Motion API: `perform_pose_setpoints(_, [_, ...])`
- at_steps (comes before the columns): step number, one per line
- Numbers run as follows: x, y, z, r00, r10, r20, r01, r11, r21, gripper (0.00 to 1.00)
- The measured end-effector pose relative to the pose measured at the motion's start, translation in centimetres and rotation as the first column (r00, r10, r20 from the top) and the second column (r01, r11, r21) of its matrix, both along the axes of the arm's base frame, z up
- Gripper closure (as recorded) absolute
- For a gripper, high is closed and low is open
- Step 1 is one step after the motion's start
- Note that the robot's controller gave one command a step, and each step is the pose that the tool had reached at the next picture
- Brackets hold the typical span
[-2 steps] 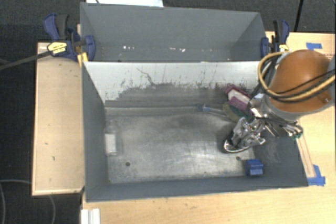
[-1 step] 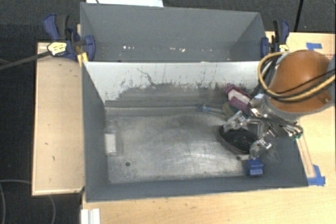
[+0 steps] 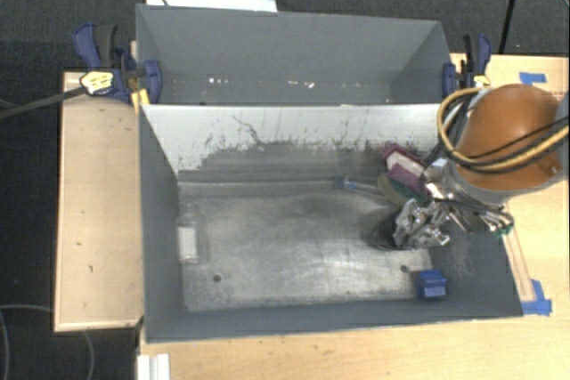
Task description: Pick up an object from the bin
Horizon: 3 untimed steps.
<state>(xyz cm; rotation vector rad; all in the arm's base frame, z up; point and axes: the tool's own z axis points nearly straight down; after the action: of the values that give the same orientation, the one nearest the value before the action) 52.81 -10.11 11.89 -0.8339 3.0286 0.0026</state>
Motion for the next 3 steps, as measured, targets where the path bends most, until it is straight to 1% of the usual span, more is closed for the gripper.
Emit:
perform_pose_setpoints(1, [0.0,0.0,0.0,1.000,-0.002,-0.001,0.002,1.000,0.000,0.00])
perform_pose_setpoints(2, [1.5,-2.8,-3.4,0.955,0.298,0.001,-0.298,0.955,0.000,0.00])
perform_pose_setpoints(3, [1.3,-2.8,-3.5,0.956,0.293,-0.006,-0.293,0.956,0.003,1.00])
